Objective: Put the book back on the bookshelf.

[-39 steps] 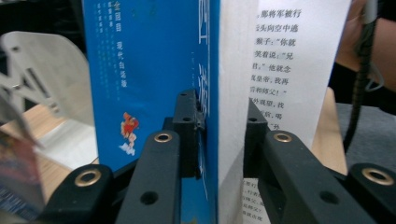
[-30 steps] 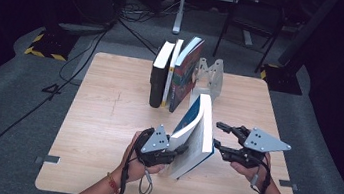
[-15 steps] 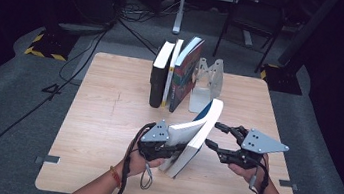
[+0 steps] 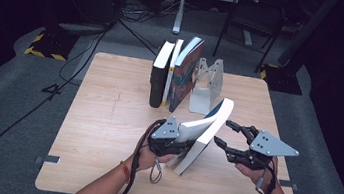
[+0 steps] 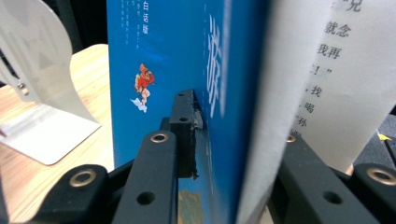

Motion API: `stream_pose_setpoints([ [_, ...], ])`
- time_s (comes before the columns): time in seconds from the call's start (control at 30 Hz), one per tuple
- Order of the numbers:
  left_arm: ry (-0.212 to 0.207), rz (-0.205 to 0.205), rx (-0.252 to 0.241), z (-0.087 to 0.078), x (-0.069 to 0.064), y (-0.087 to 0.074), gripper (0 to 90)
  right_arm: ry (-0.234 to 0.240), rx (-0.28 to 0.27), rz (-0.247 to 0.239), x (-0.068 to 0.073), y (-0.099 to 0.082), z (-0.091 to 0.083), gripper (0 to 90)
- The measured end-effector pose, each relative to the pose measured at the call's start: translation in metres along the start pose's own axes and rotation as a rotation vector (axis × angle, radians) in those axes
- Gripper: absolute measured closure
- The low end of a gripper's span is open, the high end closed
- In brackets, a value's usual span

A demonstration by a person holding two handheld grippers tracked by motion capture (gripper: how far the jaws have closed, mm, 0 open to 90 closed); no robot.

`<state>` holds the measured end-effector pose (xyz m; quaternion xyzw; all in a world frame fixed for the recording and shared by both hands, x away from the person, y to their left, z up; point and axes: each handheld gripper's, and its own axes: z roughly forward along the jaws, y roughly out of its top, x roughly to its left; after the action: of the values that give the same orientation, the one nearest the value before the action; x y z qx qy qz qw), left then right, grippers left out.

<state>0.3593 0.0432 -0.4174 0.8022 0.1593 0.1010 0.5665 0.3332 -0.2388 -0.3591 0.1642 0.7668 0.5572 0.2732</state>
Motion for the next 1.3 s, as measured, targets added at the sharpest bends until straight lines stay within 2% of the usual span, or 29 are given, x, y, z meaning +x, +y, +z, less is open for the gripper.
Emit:
stream_pose_setpoints([
  [0.07, 0.005, -0.006, 0.012, -0.004, 0.0, -0.001, 70.0, -0.001, -0.002, -0.004, 0.002, 0.001, 0.002, 39.8],
  [0.23, 0.048, 0.001, 0.046, -0.015, 0.002, -0.004, 67.1, 0.02, 0.01, -0.006, 0.008, 0.003, 0.006, 42.3],
  [0.3, 0.046, 0.004, 0.055, -0.018, 0.002, -0.005, 67.0, 0.02, 0.012, -0.008, 0.009, 0.003, 0.006, 42.2],
  [0.33, 0.047, 0.023, 0.069, -0.022, 0.001, -0.007, 66.1, 0.037, 0.023, -0.012, 0.012, 0.002, 0.008, 41.9],
  [0.4, 0.043, 0.022, 0.078, -0.024, -0.001, -0.008, 63.9, 0.052, 0.037, -0.021, 0.014, 0.001, 0.01, 41.6],
  [0.47, 0.032, 0.049, 0.125, -0.029, -0.006, -0.014, 61.6, 0.069, 0.056, -0.033, 0.017, -0.001, 0.013, 41.3],
  [0.53, 0.017, 0.045, 0.146, -0.03, -0.008, -0.019, 54.9, 0.079, 0.069, -0.048, 0.019, -0.003, 0.015, 41.0],
  [0.6, 0.022, 0.039, 0.16, -0.03, -0.009, -0.024, 46.5, 0.081, 0.081, -0.045, 0.02, -0.005, 0.018, 40.9],
  [0.63, 0.032, 0.027, 0.183, -0.03, -0.011, -0.029, 42.1, 0.085, 0.088, -0.043, 0.021, -0.007, 0.019, 40.8],
  [0.7, 0.029, 0.01, 0.228, -0.027, -0.013, -0.039, 39.4, 0.085, 0.093, -0.041, 0.022, -0.009, 0.02, 40.8],
  [0.83, 0.022, 0.007, 0.284, -0.019, -0.025, -0.05, 27.2, 0.1, 0.105, 0.001, 0.021, -0.018, 0.028, 40.2],
  [0.9, 0.022, 0.007, 0.281, -0.013, -0.034, -0.05, 23.0, 0.099, 0.113, 0.023, 0.021, -0.022, 0.032, 39.4],
  [1.03, 0.091, 0.012, 0.276, 0.0, -0.051, -0.046, 16.9, 0.066, 0.124, 0.013, 0.027, -0.026, 0.04, 37.4],
  [1.07, 0.111, 0.005, 0.269, 0.002, -0.052, -0.045, 15.0, 0.06, 0.124, 0.015, 0.028, -0.026, 0.041, 36.7],
  [1.1, 0.111, 0.005, 0.269, 0.002, -0.052, -0.045, 15.8, 0.06, 0.124, 0.015, 0.028, -0.026, 0.041, 36.7],
  [1.2, 0.167, -0.017, 0.234, 0.004, -0.053, -0.044, 18.5, 0.045, 0.119, 0.035, 0.03, -0.028, 0.046, 33.0],
  [1.23, 0.186, -0.042, 0.218, 0.005, -0.052, -0.045, 19.4, 0.043, 0.119, 0.035, 0.03, -0.028, 0.047, 33.1],
  [1.3, 0.219, -0.065, 0.193, 0.007, -0.053, -0.045, 20.2, 0.04, 0.117, 0.032, 0.03, -0.028, 0.048, 32.9],
])
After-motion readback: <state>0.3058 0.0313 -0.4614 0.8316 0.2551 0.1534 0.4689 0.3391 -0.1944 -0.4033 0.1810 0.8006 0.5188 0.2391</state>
